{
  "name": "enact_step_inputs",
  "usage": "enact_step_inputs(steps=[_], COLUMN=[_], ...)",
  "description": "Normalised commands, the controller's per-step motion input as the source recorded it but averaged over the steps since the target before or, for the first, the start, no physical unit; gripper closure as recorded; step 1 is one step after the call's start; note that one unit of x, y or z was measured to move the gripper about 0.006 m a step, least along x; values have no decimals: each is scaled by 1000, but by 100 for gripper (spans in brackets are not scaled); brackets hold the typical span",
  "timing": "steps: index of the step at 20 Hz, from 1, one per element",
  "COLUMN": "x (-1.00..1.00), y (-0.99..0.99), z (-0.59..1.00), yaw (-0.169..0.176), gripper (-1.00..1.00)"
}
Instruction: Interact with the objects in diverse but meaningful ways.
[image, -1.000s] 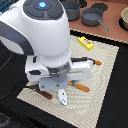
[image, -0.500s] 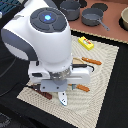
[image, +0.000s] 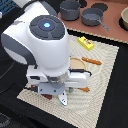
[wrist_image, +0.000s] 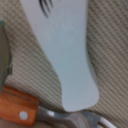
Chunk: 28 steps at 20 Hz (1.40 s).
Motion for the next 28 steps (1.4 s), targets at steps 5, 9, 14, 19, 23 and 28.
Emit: enact_step_inputs(steps=[5, 9, 14, 19, 23, 28], x=[137, 226, 109, -15, 178, 206], y=[-112, -36, 62, 359, 678, 866], z=[-81, -96, 603, 1000, 951, 321], yaw=[-35, -36, -9, -5, -1, 20], gripper=[100, 100, 100, 100, 100, 100])
